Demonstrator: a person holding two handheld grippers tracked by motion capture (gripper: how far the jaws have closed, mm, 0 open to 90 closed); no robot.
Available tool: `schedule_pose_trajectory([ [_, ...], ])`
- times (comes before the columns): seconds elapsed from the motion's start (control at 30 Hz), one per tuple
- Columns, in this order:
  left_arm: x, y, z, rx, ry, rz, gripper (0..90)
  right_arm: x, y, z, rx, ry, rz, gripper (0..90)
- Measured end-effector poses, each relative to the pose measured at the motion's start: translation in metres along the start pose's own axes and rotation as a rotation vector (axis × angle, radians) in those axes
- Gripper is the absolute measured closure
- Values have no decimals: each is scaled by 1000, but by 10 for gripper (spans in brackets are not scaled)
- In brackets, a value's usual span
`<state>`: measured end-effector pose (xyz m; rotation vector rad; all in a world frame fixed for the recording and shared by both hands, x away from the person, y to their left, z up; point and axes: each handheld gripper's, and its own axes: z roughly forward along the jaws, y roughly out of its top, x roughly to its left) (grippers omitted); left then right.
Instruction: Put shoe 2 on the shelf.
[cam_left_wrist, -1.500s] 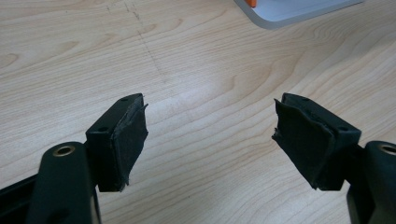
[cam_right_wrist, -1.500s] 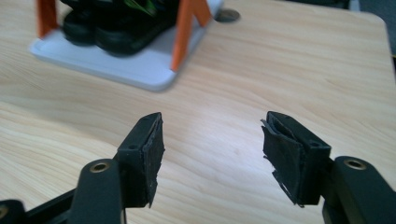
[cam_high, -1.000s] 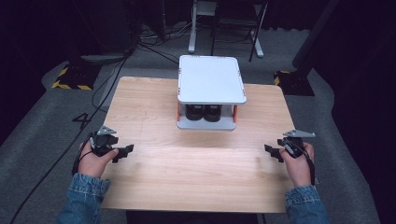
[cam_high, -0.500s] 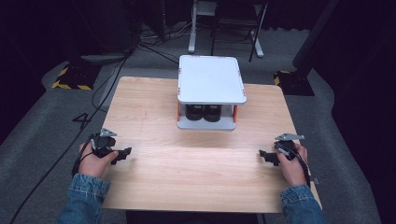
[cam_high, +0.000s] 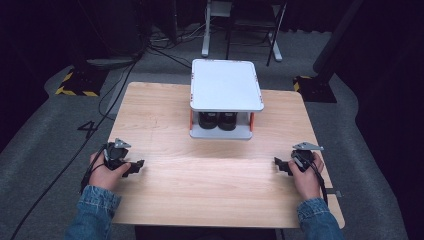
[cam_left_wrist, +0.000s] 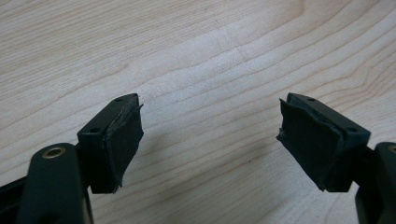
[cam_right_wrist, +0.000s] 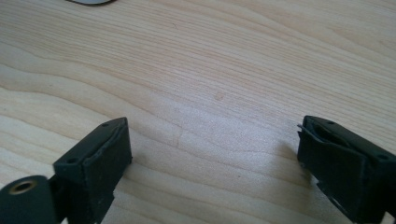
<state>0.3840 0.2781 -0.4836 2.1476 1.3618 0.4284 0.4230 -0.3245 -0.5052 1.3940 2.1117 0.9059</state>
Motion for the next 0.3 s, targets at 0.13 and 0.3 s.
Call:
schedule_pose_trajectory([
  [0.13,-3,1,6,8,2,20,207,1,1,2,11,-1,1,53],
  [0.3,-3,1,9,5,4,19,207,0,1,2,12,0,1,52],
])
